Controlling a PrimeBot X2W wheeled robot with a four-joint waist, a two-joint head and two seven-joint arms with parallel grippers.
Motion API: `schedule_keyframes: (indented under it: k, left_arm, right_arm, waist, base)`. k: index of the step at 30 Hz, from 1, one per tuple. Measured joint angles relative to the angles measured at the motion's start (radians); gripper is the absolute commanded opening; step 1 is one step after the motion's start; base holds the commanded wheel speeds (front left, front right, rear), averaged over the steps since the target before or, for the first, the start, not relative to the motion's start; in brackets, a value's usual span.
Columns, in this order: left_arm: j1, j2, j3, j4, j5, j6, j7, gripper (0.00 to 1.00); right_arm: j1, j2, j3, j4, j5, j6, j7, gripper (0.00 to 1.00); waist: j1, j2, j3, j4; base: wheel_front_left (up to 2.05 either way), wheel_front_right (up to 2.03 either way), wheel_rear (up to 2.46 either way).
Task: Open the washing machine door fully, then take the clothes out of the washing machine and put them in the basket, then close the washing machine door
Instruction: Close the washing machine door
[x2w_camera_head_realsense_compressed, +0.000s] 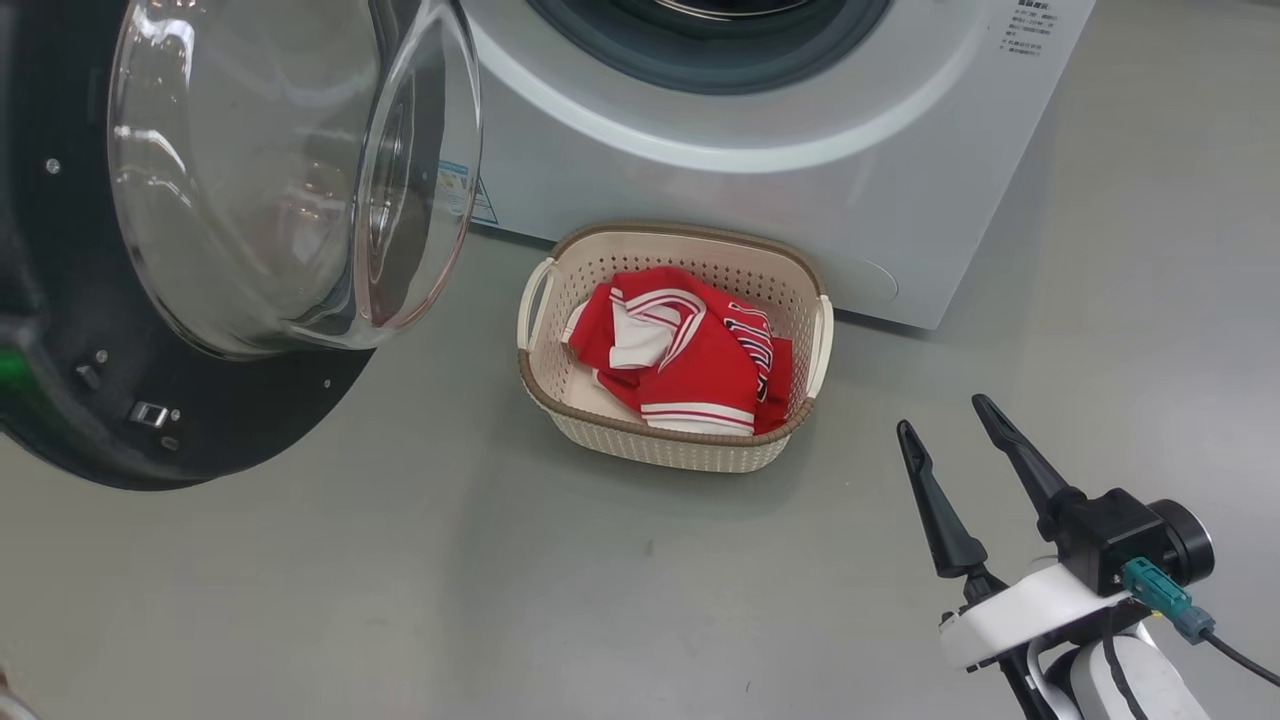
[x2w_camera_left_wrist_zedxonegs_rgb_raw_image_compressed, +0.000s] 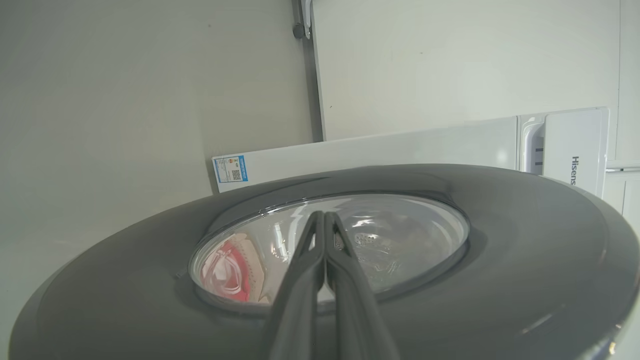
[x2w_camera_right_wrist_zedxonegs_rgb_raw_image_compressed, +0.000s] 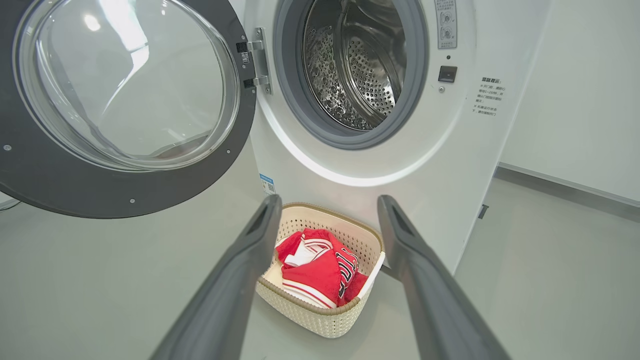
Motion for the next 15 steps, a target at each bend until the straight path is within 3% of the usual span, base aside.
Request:
schedule_keyframes:
  k: [15]
  left_arm:
    - [0.055, -0.123, -0.035, -0.066, -0.015, -0.033, 0.083, 0.00]
  right_arm:
    - [0.011, 0.009, 0.001, 0.018, 0.009, -0.008, -0.009, 1.00]
  waist:
    - [0.0000, 0.0000, -0.025, 0.005]
  base:
    - [0.00, 0.00, 0.00]
